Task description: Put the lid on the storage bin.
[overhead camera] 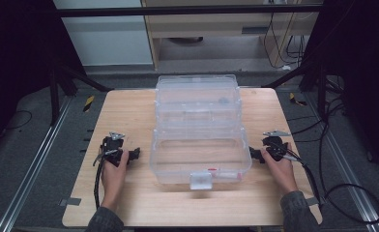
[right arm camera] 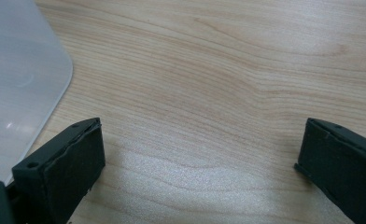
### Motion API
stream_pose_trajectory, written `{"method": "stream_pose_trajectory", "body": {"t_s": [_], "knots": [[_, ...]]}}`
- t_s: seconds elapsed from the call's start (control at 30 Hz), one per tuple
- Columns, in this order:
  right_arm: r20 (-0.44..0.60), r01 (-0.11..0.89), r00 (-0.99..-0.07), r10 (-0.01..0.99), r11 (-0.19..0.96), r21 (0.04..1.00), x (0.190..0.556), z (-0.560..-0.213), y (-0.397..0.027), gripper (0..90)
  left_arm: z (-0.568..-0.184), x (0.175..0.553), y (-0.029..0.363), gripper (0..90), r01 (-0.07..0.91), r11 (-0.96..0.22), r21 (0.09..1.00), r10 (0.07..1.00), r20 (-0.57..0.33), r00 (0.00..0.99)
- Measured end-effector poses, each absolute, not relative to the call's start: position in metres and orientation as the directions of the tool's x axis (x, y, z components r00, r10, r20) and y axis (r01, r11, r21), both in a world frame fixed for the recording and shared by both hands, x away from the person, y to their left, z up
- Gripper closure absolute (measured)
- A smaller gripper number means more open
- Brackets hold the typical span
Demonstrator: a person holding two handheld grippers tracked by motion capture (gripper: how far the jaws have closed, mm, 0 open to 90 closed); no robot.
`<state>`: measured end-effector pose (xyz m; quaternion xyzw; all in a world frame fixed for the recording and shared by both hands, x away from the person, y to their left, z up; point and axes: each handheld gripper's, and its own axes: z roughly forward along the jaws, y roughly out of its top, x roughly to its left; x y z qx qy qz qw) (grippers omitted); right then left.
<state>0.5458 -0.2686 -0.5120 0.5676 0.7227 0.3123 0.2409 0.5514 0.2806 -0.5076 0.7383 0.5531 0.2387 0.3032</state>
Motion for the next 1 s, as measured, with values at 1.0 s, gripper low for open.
{"method": "stream_pose_trajectory", "body": {"t_s": [1.0], "knots": [[-0.389,0.440,-0.426,0.817,0.562,0.700,0.492,-0.373,-0.274,18.5,-0.393,0.476,0.284,5.2,0.385,-0.381,0.840,0.864,0.175,0.472]]}}
